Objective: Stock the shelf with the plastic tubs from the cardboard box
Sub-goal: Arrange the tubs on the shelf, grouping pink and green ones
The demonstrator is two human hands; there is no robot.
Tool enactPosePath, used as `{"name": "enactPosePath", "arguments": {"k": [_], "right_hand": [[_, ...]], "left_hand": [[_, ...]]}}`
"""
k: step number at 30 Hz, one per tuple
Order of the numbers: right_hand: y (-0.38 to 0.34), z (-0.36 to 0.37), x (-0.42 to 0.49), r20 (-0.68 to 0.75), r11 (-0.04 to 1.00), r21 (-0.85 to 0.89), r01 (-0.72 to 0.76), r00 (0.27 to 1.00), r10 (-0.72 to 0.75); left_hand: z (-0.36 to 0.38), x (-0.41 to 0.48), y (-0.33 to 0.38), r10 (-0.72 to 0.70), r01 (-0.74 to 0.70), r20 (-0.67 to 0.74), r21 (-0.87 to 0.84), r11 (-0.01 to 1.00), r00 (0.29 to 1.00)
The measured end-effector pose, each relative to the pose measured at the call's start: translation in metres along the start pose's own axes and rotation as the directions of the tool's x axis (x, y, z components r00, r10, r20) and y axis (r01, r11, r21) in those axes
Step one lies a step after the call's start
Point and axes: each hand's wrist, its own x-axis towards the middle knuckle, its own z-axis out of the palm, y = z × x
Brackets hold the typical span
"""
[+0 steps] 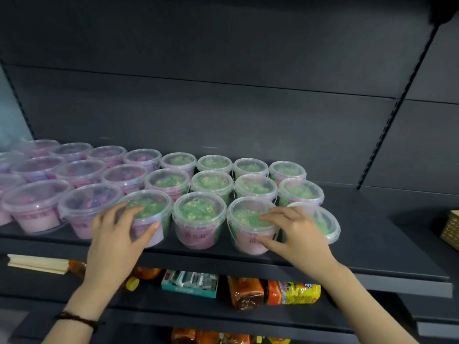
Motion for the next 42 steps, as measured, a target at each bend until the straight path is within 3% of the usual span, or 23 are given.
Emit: {"name": "enactPosePath", "arguments": {"k": [7, 10, 13, 15, 21, 28, 32, 35, 38, 42], "right_hand": [[-0.009, 0.007, 0.000, -0.004, 0.998, 0.004, -0.070, 0.998, 0.070], [-0.026, 0.016, -0.001, -0.083, 0.996, -0.032, -0.086, 0.993, 0.083], [-0.056, 0.030, -0.001, -0.171, 1.000, -0.001, 0.017, 0.985, -0.017], [-0.078, 0.039, 0.003, -0.156, 0.996, 0.022, 0.082, 0.985, -0.077], [-0.133, 0.068, 0.023, -0.112, 0.994, 0.072, 0.081, 0.991, -0.073], [-0.147, 0.082, 0.024, -0.184, 0.998, 0.059, 0.019, 0.983, -0.008], [-0.159, 0.085, 0.030, -0.194, 0.998, 0.058, -0.035, 0.980, 0.046], [-0.180, 0.093, 0.036, -0.227, 0.998, 0.048, 0.033, 0.974, -0.021], [-0.204, 0.104, 0.049, -0.239, 0.997, 0.063, 0.043, 0.971, -0.027], [-0.225, 0.115, 0.065, -0.253, 0.995, -0.053, -0.080, 0.965, 0.064]], "left_hand": [[-0.004, 0.013, -0.012, 0.057, -0.056, 0.051, -0.029, 0.998, 0.997], [-0.013, 0.016, -0.019, 0.119, -0.116, 0.094, -0.034, 0.993, 0.988], [-0.023, 0.016, -0.036, 0.153, -0.152, 0.045, -0.036, 0.988, 0.987], [-0.031, 0.016, -0.056, 0.140, -0.140, 0.000, 0.009, 0.990, 0.990], [-0.031, 0.027, -0.091, 0.168, -0.174, 0.124, 0.037, 0.984, 0.978], [-0.018, 0.033, -0.089, 0.158, -0.158, 0.017, -0.008, 0.987, 0.987], [-0.023, 0.040, -0.101, 0.230, -0.226, 0.061, -0.062, 0.972, 0.971], [-0.035, 0.043, -0.120, 0.323, -0.316, 0.068, -0.098, 0.944, 0.944], [-0.046, 0.042, -0.142, 0.287, -0.287, -0.037, 0.020, 0.958, 0.957], [-0.048, 0.042, -0.159, 0.266, -0.255, -0.061, 0.139, 0.957, 0.962]]}}
